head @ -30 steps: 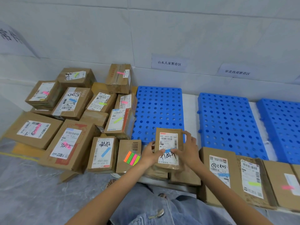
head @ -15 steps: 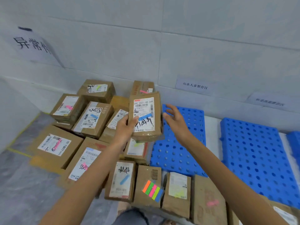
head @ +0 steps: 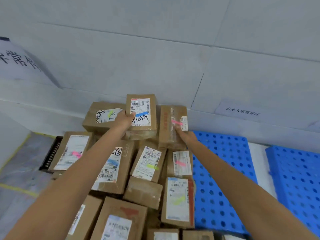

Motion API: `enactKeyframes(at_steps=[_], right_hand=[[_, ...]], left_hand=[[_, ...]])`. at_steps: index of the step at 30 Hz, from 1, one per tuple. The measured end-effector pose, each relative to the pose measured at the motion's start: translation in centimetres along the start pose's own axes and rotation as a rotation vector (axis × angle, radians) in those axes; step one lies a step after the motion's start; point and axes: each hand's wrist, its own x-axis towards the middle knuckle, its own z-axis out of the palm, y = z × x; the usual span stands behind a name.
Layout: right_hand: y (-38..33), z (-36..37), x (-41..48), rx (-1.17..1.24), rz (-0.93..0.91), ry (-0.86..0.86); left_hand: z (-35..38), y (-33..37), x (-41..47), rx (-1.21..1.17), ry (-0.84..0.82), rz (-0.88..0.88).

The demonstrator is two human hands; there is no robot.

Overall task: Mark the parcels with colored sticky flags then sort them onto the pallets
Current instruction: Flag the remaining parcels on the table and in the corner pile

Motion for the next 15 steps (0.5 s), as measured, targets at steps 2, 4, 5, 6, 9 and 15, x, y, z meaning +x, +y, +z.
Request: enactKeyframes(at_steps=[2,4,5,6,9,15], right_hand=[[0.3,0.3,1.0,0.072,0.039,0.015],[0.7,-0.5,1.7,0.194,0.091,0.026],[0.9,-1.2,2.0,0.244,0.113,0.021],[1.2,-2.0,2.2,0.271,0.132,0.01],[2.0,-4.9,2.4,0.27,0.135,-0.013],[4.1,-8.5,2.1,0.357,0.211,0.011]], left_hand=[[0.5,-0.4,1.9,-0.01,-0.019,-0.013],[1.0,-1.5,3.8,0.009,-0.043,-0.024],[1.2,-2.1,4.5,0.043,-0.05,-0.029],[1.4,-2.5,4.9,0.085,-0.057,-0.031],[2.1,-2.9,5.4,0.119,-0.069,-0.042],[2.2,-3.6,6.9,0.199,-0.022,0.01]])
